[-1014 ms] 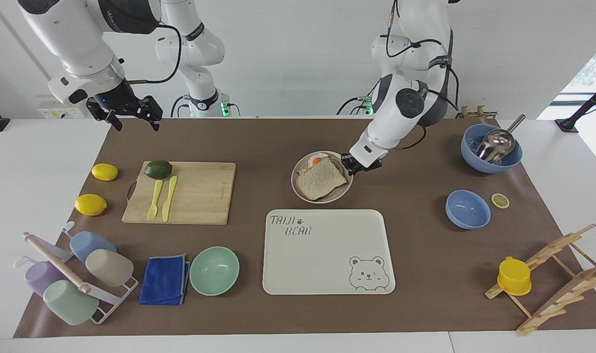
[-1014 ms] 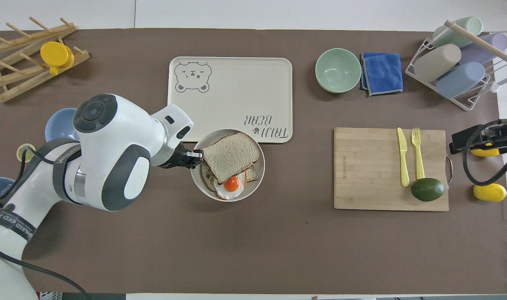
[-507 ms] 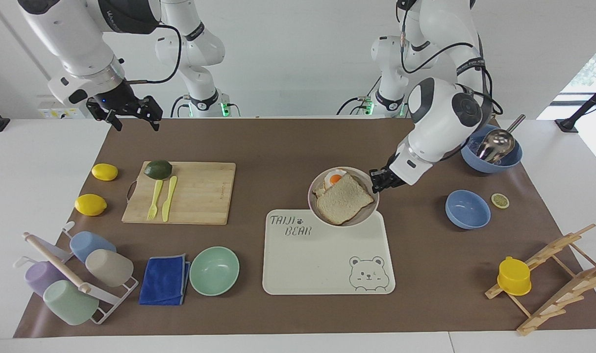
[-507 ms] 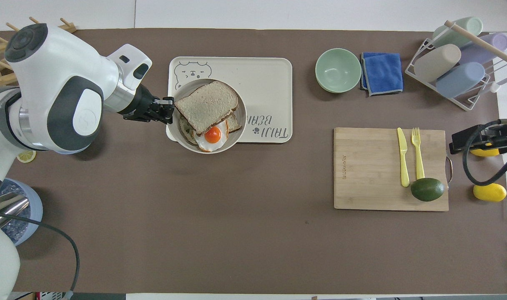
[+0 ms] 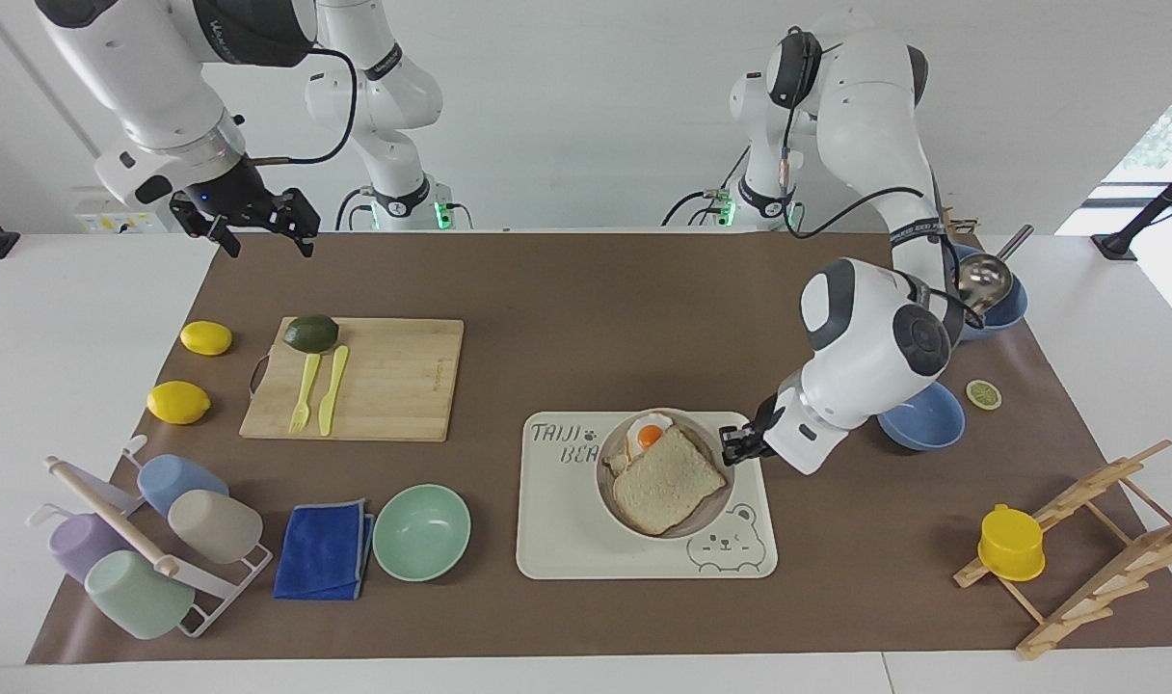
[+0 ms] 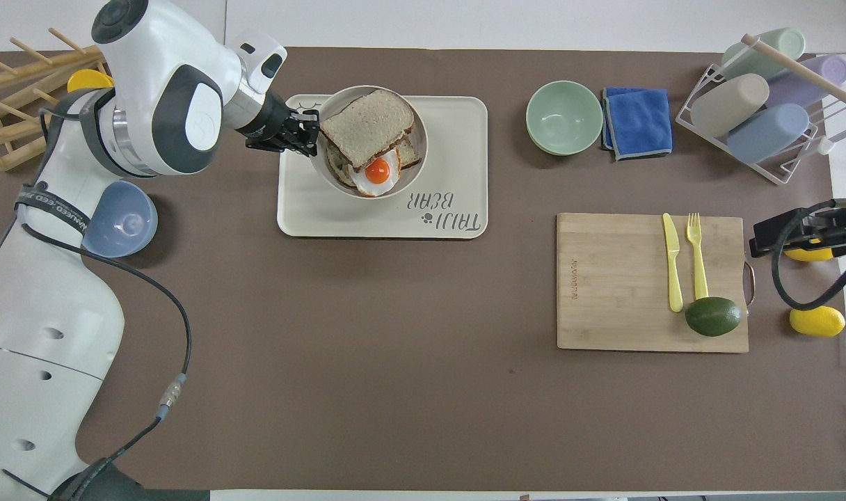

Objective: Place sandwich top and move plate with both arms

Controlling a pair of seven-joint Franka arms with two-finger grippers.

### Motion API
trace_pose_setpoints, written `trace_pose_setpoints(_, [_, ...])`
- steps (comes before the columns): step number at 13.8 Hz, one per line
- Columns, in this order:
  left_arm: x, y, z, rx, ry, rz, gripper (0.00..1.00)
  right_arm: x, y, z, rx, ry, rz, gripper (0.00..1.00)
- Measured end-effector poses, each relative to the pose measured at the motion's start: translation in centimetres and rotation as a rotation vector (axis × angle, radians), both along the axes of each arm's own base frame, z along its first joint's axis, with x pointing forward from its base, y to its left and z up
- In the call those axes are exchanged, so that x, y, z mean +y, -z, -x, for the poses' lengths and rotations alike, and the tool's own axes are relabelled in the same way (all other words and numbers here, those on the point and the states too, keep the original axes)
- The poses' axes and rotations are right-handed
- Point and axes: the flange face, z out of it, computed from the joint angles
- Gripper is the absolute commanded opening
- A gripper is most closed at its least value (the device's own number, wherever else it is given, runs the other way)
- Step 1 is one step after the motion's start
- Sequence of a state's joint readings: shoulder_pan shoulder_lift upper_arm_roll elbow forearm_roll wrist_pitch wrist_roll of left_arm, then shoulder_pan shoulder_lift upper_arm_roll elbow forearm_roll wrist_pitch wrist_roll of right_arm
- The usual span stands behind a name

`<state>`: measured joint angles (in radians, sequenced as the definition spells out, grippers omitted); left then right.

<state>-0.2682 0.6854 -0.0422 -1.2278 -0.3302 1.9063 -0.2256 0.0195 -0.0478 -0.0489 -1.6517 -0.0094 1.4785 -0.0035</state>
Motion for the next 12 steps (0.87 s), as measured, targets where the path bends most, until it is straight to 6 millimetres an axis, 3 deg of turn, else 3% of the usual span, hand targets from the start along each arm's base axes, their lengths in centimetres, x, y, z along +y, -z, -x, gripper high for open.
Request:
trace_pose_setpoints(5, [-1.8,2.4,0.1,-0.039,0.005,0.003,0.00,0.0,0.0,0.0,0.000,0.000,0.000,1.00])
trace_pose_setpoints(7, [-1.9,4.2,0.9,-0.035,0.024,-0.005,0.00,0.0,0.0,0.0,0.000,0.000,0.000,1.00])
trace_pose_setpoints(9, [-1.5,4.8,1.3,-0.028,0.031,-0.009,0.00,0.0,0.0,0.0,0.000,0.000,0.000,1.00])
trace_pose_setpoints(10, [-1.4,4.7,1.4,-0.029,0.032,-0.009,0.23,0.0,0.0,0.0,0.000,0.000,0.000,1.00])
trace_pose_setpoints(11, [-1.4,4.5,1.4,-0.032,0.033,-0.009,0.99,0.0,0.0,0.0,0.000,0.000,0.000,1.00])
trace_pose_setpoints(12, [-1.3,4.2,1.4,-0.035,0.034,-0.008,1.00,0.0,0.0,0.0,0.000,0.000,0.000,1.00])
